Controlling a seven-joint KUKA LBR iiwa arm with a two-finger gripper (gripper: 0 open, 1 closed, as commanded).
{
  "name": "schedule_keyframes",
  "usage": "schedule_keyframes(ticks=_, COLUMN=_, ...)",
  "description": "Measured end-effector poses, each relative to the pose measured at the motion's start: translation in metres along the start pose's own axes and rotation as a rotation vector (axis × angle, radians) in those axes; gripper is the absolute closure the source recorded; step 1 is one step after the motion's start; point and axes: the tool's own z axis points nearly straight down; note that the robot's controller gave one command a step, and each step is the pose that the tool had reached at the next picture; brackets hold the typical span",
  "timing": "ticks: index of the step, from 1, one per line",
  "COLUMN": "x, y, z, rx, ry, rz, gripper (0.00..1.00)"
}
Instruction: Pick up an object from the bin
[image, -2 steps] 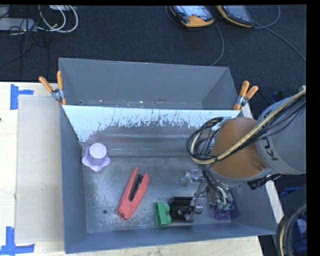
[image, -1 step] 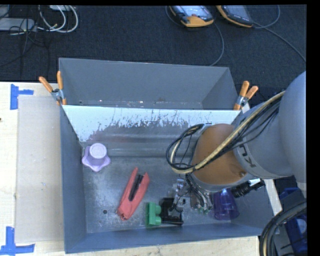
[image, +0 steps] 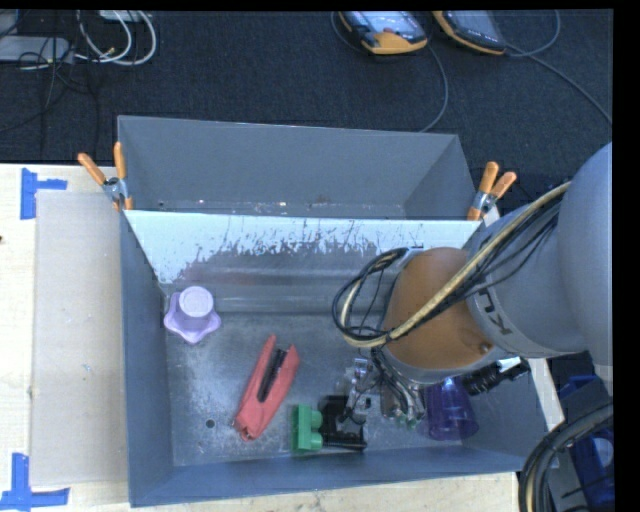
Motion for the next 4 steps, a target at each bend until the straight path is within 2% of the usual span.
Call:
schedule_keyframes(ticks=1, x=0.0, y=-0.002, z=-0.051, rx=0.002, ry=0.01, rz=0.002, gripper=1.0)
schedule_keyframes(ticks=2, x=-0.013, y=-0.006, z=-0.08, rx=-0.001, ry=-0.005, rz=0.009, gripper=1.0)
schedule_keyframes(ticks=3, x=-0.005, y=-0.021, z=-0.054, rx=0.001, ry=0.009, rz=0.027, gripper=1.0)
schedule_keyframes(ticks=4, x=0.002, y=0.006, z=-0.023, rx=0.0, ry=-0.001, rz=0.24, gripper=1.0)
